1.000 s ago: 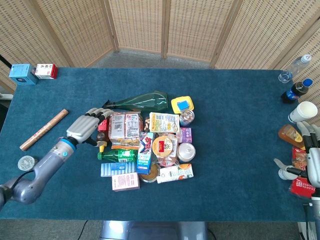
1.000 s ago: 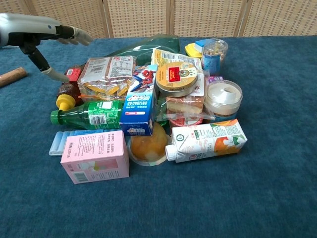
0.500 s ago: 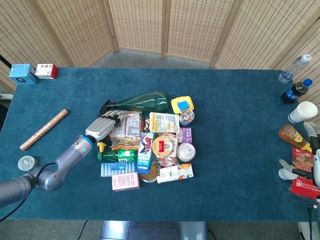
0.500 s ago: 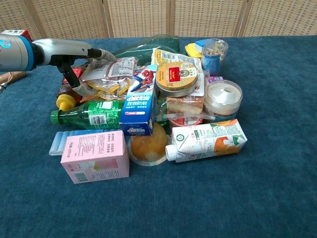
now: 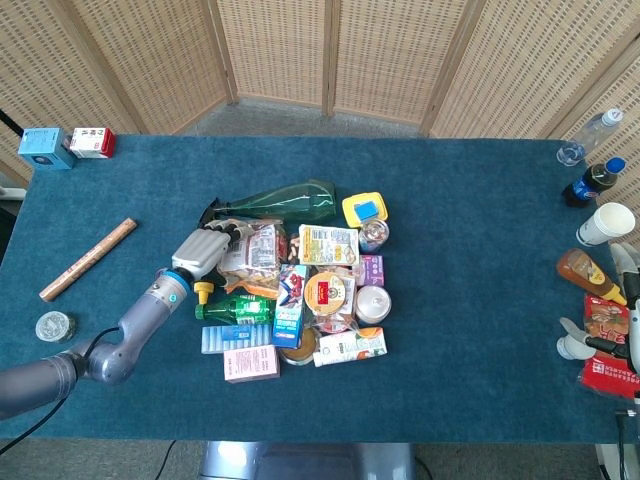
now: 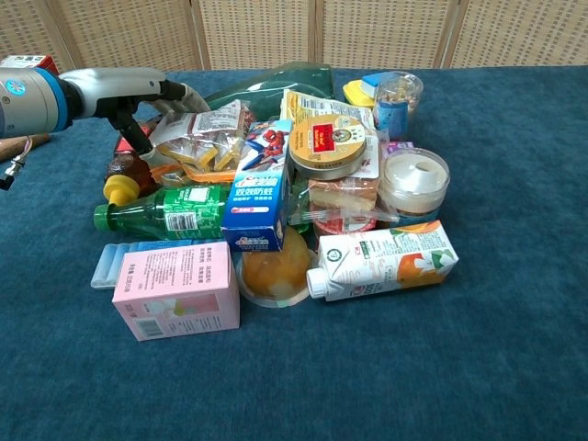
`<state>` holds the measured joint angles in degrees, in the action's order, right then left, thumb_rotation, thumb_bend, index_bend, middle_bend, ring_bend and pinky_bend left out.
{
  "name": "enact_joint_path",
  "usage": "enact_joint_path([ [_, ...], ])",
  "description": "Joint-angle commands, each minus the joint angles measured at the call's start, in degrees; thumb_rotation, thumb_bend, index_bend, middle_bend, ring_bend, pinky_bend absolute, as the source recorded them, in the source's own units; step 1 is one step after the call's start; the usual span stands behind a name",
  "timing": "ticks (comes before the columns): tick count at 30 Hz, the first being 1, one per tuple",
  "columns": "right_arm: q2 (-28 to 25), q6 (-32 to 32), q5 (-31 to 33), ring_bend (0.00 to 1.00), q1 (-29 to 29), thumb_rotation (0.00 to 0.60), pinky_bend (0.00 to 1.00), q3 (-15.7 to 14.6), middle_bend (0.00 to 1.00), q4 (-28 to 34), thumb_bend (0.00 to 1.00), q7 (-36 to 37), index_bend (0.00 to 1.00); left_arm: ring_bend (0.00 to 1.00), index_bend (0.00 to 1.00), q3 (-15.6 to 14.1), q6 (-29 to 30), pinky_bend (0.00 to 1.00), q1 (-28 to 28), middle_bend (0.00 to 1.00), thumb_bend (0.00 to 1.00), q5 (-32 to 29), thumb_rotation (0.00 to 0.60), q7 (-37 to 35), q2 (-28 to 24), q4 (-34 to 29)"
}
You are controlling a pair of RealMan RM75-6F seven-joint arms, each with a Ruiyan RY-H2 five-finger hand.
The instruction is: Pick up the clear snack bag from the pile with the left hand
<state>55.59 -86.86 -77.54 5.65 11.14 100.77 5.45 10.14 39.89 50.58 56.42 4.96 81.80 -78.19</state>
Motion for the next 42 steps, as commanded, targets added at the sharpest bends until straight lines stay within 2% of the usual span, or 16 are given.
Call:
enact_joint_path([
  [1,0.14,0.0,-0.04,0.0,0.02,0.514,0.0,0.05,0.09,-0.1,0.11,0.08,0.0,0.8,0.77,0.43,1.44,0.82,-1.13,0.75,0.4,0.91,0.6,-1.22,-1.62,-1.34],
  [16,0.51,0.27,-0.5,0.0,0.39,0.513,0.0,0.29,0.09,0.07,0.11,-0.35,0.0,0.8,0.78,3.68,8.55,0.82,-7.05,0.75,0.4,6.9,0.6,-11.79,-10.7,-8.73],
  [35,2.73,1.45,-1.09,0.0,1.2,0.512,0.0,0.21,0.09,-2.22,0.11,1.53,0.0,0.8,0.78,11.19,21.59,0.82,-14.51,0.75,0.4,14.22,0.6,-25.11,-25.62,-24.34],
  [42,3.53,2.13,-1.33,0.0,1.78,0.51,0.0,0.17,0.09,-2.71,0.11,1.62,0.0,0.8,0.78,12.68,25.13,0.82,-16.58,0.75,0.4,16.55,0.6,-28.89,-28.86,-27.62],
])
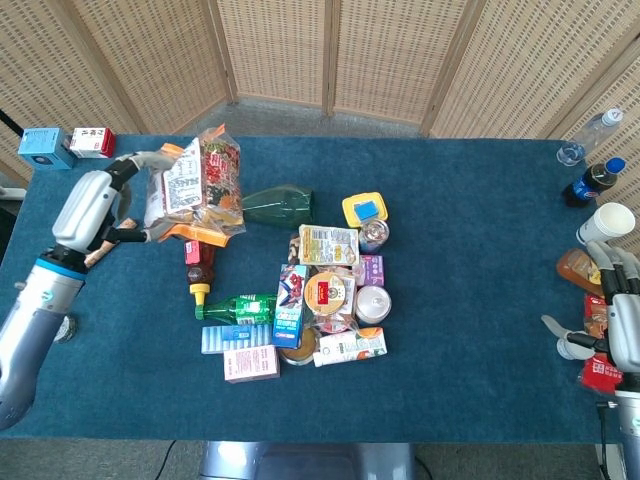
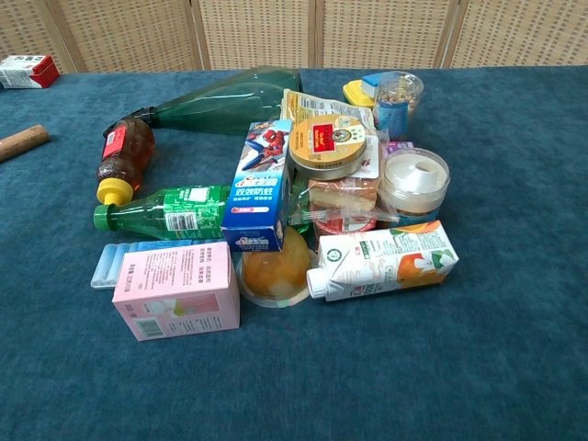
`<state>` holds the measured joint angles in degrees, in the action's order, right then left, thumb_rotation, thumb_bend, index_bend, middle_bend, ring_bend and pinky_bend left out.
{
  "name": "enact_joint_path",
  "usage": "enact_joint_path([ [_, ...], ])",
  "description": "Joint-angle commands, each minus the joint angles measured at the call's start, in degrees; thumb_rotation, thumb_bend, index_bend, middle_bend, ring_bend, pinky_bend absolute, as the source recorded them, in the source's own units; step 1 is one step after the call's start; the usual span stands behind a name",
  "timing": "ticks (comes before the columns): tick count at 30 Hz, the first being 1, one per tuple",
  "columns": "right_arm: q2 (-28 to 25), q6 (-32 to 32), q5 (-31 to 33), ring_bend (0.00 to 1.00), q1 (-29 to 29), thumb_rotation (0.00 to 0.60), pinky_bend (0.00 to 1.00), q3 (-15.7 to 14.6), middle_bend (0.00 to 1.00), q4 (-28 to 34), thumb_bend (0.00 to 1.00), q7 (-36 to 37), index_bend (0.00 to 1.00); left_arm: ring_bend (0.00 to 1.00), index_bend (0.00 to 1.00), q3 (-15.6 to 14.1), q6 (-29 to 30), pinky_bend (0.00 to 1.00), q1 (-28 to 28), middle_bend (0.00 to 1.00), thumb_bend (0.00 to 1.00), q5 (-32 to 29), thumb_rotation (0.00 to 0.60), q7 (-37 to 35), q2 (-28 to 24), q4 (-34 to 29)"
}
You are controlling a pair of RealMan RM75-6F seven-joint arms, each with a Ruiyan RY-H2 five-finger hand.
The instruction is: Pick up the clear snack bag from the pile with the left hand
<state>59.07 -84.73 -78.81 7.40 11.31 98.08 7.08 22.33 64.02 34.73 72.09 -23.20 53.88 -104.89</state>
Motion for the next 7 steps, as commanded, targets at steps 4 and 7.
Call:
enact_joint_path([
  [4,0.08,-0.19,-0.09,0.0,-0.03,0.51,0.0,0.02,0.09,0.02,0.11,-0.11,0.0,0.8,0.78,0.54,2.11,0.82,-1.35,0.75,0.4,2.12,0.6,-1.7,-1.76,-1.86],
  [7,-0.12,-0.24,-0.06,0.0,-0.14,0.511,0.0,-0.03,0.09,0.13,0.11,-0.19,0.0,0.8,0.78,0.46,2.65,0.82,-1.6,0.74,0.4,2.62,0.6,-1.85,-2.03,-2.23],
])
